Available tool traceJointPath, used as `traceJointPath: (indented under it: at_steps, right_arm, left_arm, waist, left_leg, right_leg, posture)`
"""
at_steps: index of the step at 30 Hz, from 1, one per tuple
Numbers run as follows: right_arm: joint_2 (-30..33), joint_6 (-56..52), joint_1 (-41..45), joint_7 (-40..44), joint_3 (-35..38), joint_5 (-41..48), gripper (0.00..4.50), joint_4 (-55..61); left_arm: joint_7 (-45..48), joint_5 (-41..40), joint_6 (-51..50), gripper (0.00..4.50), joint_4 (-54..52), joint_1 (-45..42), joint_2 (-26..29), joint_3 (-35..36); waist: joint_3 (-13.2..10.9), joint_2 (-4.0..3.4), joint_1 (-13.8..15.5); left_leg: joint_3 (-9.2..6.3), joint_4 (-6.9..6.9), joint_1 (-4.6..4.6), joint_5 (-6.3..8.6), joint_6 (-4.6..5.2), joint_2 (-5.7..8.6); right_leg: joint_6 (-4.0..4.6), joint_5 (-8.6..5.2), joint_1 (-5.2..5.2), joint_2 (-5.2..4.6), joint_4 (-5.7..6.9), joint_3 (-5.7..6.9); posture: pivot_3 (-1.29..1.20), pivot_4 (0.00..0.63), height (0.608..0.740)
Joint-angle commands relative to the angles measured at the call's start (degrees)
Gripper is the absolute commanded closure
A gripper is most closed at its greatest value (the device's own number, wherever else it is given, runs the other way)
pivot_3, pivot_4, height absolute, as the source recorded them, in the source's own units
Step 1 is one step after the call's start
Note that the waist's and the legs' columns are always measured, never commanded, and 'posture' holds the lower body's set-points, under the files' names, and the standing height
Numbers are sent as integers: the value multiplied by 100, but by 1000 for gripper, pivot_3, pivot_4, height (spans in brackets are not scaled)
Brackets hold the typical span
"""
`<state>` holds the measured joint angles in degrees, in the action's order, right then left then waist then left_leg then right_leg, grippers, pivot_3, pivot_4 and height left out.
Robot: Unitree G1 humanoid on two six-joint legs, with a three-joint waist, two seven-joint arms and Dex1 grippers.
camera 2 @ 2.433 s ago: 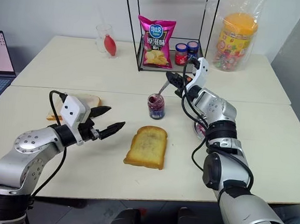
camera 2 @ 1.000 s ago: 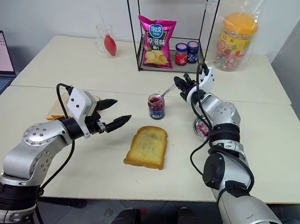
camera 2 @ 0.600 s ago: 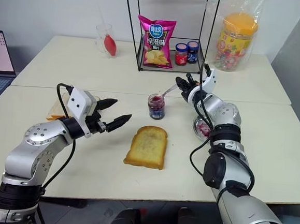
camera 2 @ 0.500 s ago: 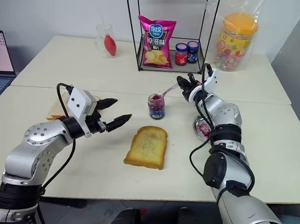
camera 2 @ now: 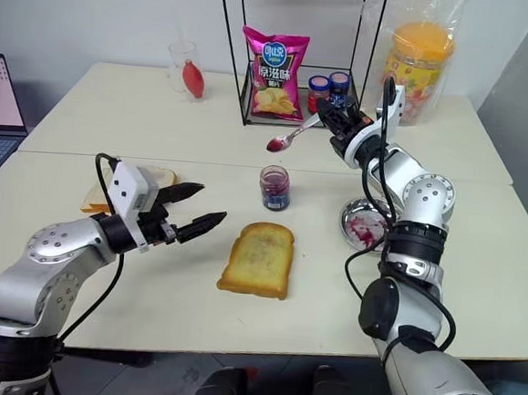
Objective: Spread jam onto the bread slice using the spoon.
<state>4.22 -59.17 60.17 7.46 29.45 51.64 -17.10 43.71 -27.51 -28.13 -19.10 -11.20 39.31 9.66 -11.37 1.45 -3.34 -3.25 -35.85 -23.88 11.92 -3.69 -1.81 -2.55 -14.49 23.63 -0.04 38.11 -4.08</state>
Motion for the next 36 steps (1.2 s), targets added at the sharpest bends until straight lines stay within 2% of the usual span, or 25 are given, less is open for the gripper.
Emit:
traceJointPath:
  at_steps: [1,7,11,14,19,28,32,36]
  right_arm:
    - [26,-608,-764,154,-860,474,4459,2104]
    - [161,-430,-1899,538,-2015,179,4459,3310]
    - [289,210,-2357,952,-2871,-507,4459,3301]
    - [283,672,-2556,1195,-3345,-964,4459,3120]
    - [270,1218,-2710,1498,-3751,-1499,4459,2778]
    - [528,1670,-2827,1883,-4004,-2051,4459,2697]
    - [918,2556,-2799,2090,-4320,-2862,4459,2784]
    - [1098,2909,-2791,2184,-4313,-3127,4459,2858]
  left_arm:
    - [307,-212,-50,673,-545,787,328,503]
    - [646,-173,160,673,-1092,1960,509,565]
    - [835,155,576,673,-1186,2411,563,388]
    - [819,216,657,673,-1108,2410,503,357]
    - [823,311,709,673,-1030,2214,487,210]
    - [759,383,662,673,-1054,1911,469,-52]
    - [717,424,674,673,-1035,1786,449,-157]
    - [721,456,752,673,-957,1765,445,-181]
  waist:
    - [1,1,-15]
    - [-1,-2,-28]
    - [0,-1,-19]
    - [1,1,-14]
    - [3,5,-3]
    - [3,5,2]
    - [3,5,12]
    - [5,7,18]
  left_leg:
    - [-1,3,-2,0,0,-3]
    - [1,13,-8,1,1,-8]
    - [8,4,-4,0,0,-7]
    - [11,-3,0,-2,0,-7]
    - [14,-8,-1,-3,1,-7]
    - [13,-1,-3,-2,0,-8]
    - [13,-6,-2,-2,0,-8]
    - [14,-11,-1,-3,0,-6]
  right_leg:
    - [1,-1,3,2,-3,0]
    - [2,-17,21,1,6,0]
    - [-10,-23,17,-1,4,-6]
    - [13,-27,14,-1,1,-6]
    - [5,-19,14,-1,0,-6]
    - [-7,-14,17,0,1,-3]
    - [-8,-14,15,0,1,-4]
    - [-7,-14,11,-1,0,-6]
  posture:
    - [0,150,740]
    - [0,150,740]
    - [0,150,740]
    - [0,150,740]
    - [0,150,740]
    - [0,150,740]
    - [0,150,740]
    - [0,150,740]
